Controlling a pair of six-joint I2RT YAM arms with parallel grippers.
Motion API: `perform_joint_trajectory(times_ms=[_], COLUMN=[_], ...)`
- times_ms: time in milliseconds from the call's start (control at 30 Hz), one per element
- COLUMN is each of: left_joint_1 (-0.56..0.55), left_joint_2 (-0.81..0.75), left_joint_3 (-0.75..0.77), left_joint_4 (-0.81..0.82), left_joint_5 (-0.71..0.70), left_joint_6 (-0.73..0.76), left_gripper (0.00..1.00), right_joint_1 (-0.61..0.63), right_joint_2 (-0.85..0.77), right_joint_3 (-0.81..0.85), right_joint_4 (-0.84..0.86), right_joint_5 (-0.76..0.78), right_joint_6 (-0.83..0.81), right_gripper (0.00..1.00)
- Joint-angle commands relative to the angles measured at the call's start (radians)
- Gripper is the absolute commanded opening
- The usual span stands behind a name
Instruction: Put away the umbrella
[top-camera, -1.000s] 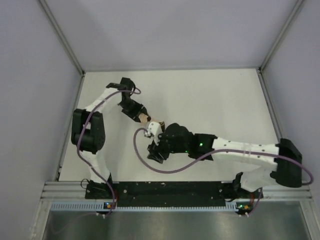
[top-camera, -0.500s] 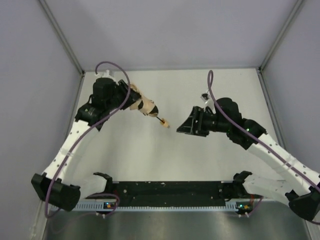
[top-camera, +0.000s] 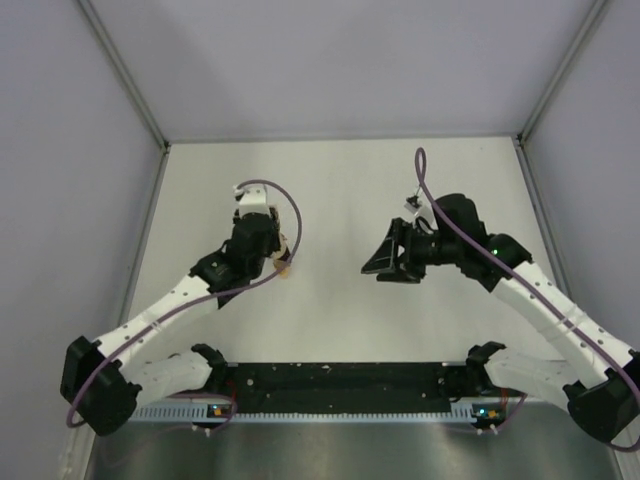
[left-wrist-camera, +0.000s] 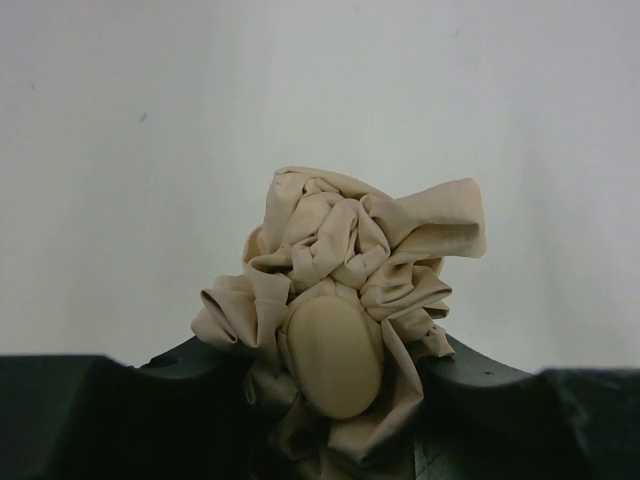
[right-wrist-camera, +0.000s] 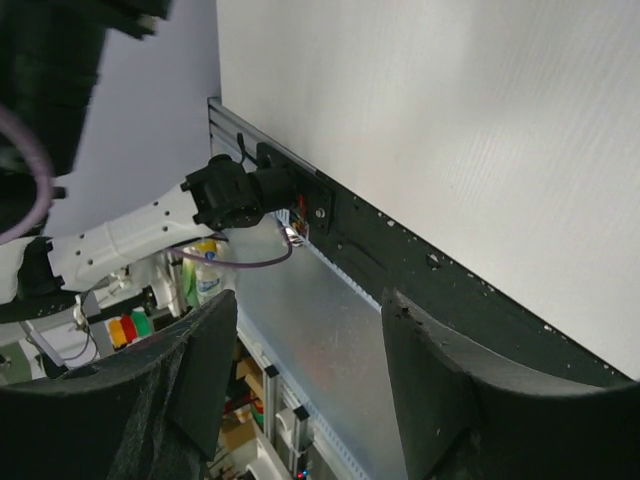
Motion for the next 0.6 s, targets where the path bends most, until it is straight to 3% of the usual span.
perform_joint_trajectory(times_ms=[0,200,300,333,367,467,567], left_joint_1=[-0.060,-0.071,-0.066,-0.053,-0.033,0.013,0.021], left_joint_2=[0.047,0.121,0.031,-0.024,-0.080,-0.192,-0.230], left_joint_3=[-0.143,-0.230,-0.195,-0.194,-0.195,-0.203,-0.186], left_joint_4=[0.168,0.146,0.112,0.125,0.164,0.263,0.328], left_joint_5=[-0.153,-0.148,-0.002,0.085,0.284,0.700,1.006], left_joint_6=[-0.057,-0.221,-0.192,-0.186,-0.177,-0.221,-0.307], left_gripper=[0.00,0.00,0.00,0.00,0.00,0.00,0.00], right_joint_1=[-0.014,-0.016,-0.016,-0.014,-0.014,-0.012,-0.012], right_joint_2=[-0.030,-0.025,0.015,0.033,0.045,0.053,0.104], right_joint_3=[-0.015,-0.024,-0.006,0.014,0.029,0.062,0.134], right_joint_4=[-0.010,-0.016,-0.016,-0.025,-0.025,-0.025,-0.022], right_joint_5=[-0.045,-0.059,-0.144,-0.177,-0.222,-0.246,-0.304], right_joint_6=[-0.017,-0.046,-0.191,-0.252,-0.312,-0.475,-0.576], right_gripper=[0.59,0.59,0.65,0.68,0.74,0.84,0.88])
